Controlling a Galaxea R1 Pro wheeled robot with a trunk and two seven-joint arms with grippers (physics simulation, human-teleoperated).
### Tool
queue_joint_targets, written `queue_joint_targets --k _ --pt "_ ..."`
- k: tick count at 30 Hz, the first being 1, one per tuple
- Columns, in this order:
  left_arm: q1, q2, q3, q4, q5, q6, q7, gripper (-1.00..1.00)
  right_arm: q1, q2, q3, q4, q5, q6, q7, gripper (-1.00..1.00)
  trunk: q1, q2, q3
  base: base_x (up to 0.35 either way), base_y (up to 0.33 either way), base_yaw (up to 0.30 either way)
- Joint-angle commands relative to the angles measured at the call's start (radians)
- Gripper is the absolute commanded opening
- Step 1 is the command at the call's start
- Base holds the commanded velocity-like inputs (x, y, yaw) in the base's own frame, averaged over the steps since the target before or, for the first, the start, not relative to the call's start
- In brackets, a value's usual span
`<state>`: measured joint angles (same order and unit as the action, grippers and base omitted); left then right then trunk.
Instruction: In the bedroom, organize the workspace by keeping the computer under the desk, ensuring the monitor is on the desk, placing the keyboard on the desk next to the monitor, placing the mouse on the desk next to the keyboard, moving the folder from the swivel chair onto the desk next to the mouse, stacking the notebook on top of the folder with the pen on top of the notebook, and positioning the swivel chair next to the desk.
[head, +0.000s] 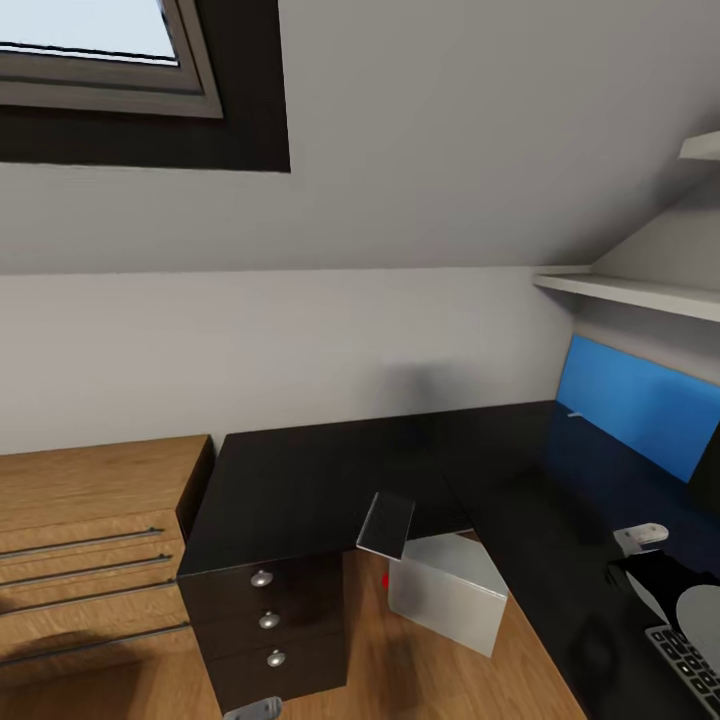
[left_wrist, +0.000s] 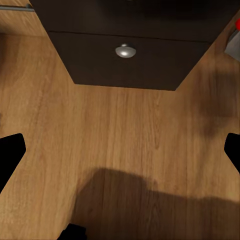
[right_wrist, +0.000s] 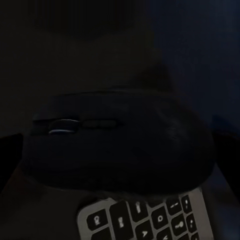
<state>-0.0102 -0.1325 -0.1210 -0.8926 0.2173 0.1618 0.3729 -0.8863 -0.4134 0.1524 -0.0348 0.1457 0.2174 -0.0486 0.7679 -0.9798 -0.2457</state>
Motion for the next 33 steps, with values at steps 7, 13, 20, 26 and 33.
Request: queue_joint_targets --k 7,13,20,26,33 --pt "0.0 0.001 -0.002 -0.002 0.007 0.004 0.008 1.0 0.0 0.0 0.004 -0.002 0.012 0.007 0.0 -1.0 0.027 -0.05 -0.023 0.0 0.0 0.0" --pt "0.0 0.001 -0.002 -0.002 0.007 0.004 0.008 1.0 0.0 -0.001 0.003 -0.002 0.018 0.007 0.0 -1.0 0.05 -0.092 -0.042 0.0 0.0 0.0" --pt "0.0 0.001 -0.003 -0.002 0.007 0.004 0.008 1.0 0.0 -0.001 0.003 -0.002 0.019 0.007 0.0 -1.0 0.077 -0.141 -0.064 0.0 0.0 0.0" --pt "0.0 0.001 -0.003 0.001 0.008 0.004 0.007 1.0 0.0 -0.001 0.004 -0.002 0.02 0.007 0.0 -1.0 0.1 -0.183 -0.083 0.0 0.0 0.0" --pt "0.0 0.001 -0.003 0.001 0.008 0.004 0.006 1.0 0.0 -0.001 0.004 -0.001 0.033 0.008 0.0 -1.0 0.127 -0.232 -0.105 0.0 0.0 0.0"
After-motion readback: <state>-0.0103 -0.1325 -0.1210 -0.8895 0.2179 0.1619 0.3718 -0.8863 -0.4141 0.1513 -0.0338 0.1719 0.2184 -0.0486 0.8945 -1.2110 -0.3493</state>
